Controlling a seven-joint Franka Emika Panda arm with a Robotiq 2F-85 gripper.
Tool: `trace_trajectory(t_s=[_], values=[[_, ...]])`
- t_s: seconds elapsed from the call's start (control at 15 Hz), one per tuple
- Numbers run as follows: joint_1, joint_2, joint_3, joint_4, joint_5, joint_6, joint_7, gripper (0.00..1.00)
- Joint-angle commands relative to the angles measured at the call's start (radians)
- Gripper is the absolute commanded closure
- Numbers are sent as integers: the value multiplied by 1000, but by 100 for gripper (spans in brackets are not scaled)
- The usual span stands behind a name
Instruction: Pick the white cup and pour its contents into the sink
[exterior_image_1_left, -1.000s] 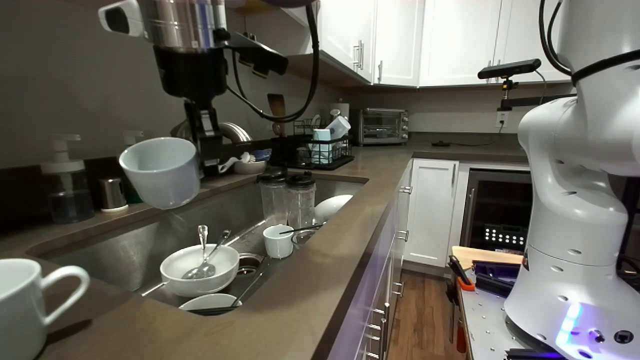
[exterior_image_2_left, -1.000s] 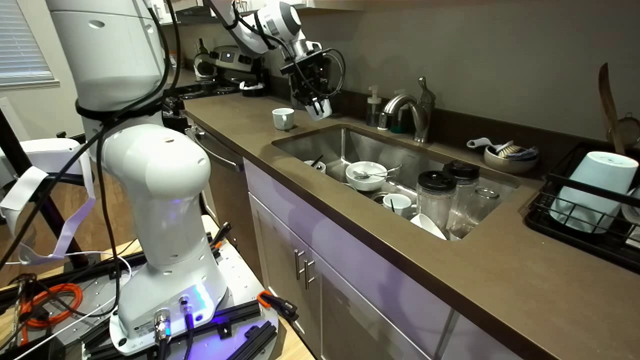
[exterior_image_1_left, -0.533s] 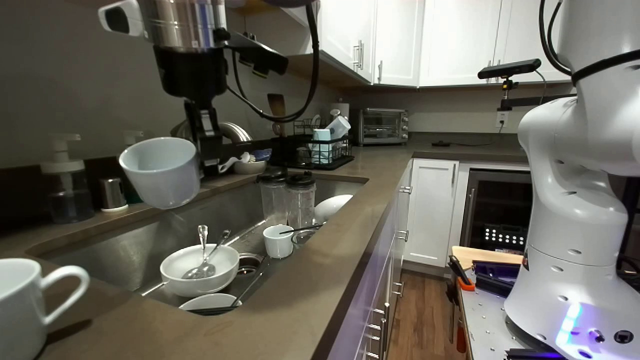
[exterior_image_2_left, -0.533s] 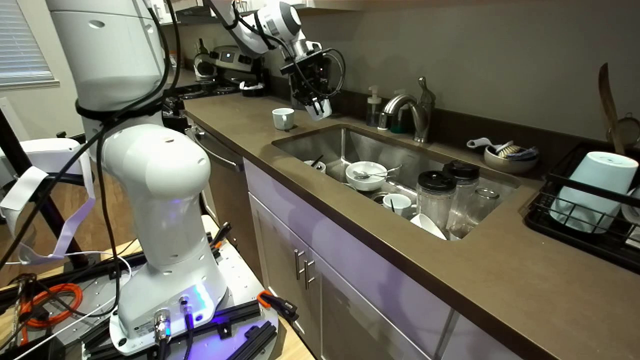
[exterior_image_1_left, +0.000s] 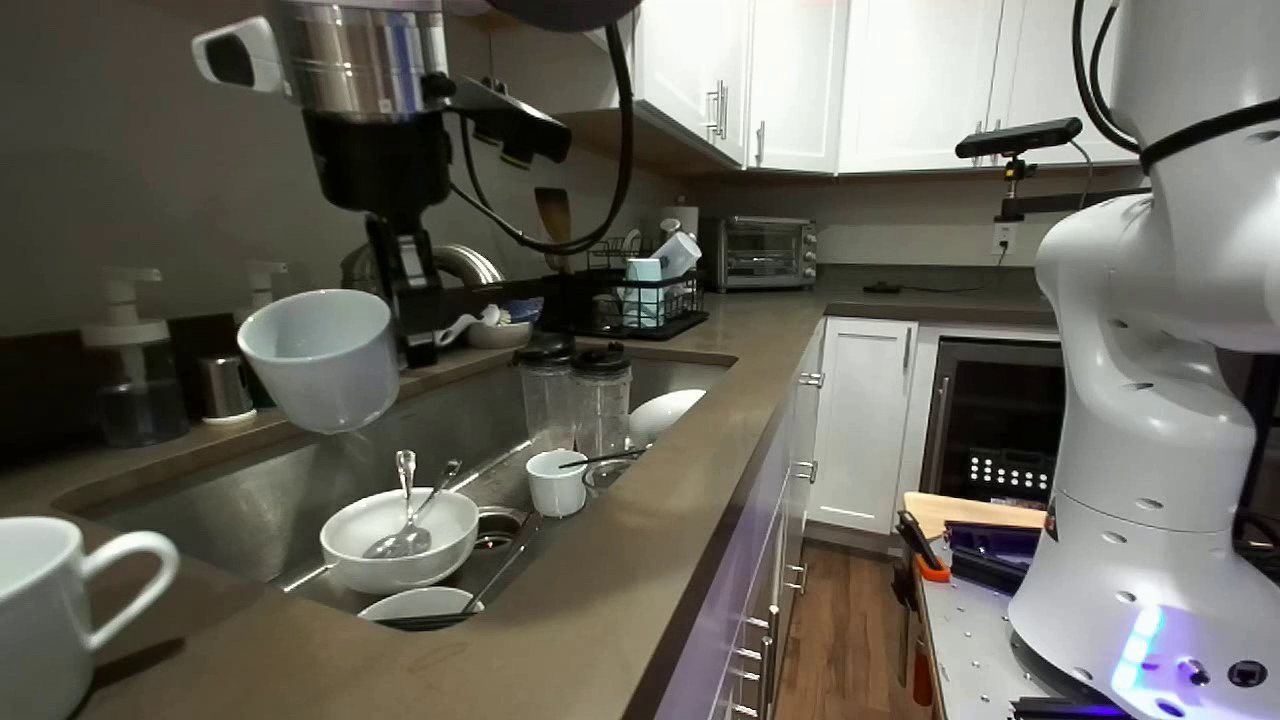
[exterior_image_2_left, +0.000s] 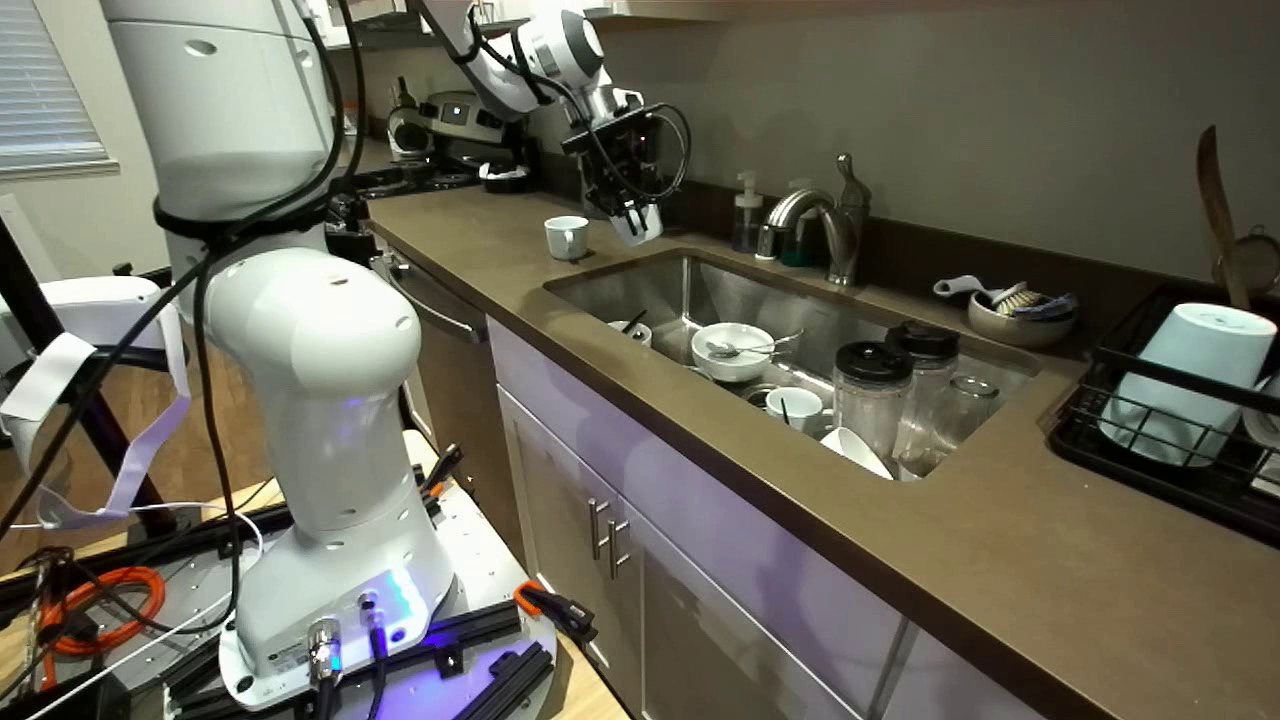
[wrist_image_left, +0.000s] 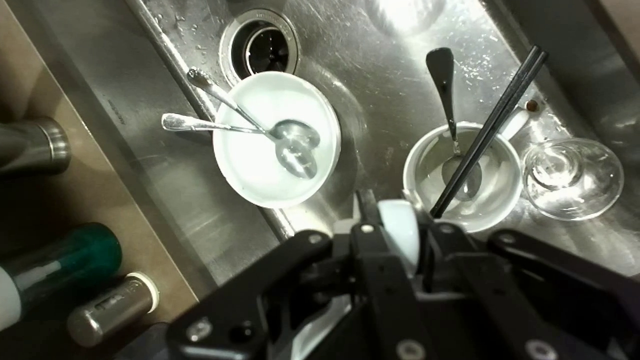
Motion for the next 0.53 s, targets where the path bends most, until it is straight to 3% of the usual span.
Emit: trace_trajectory(t_s=[0.0,0.47], values=[[9,49,-1,67,-6,3,-49,94],[20,138,1,200,15,59,-138,94]])
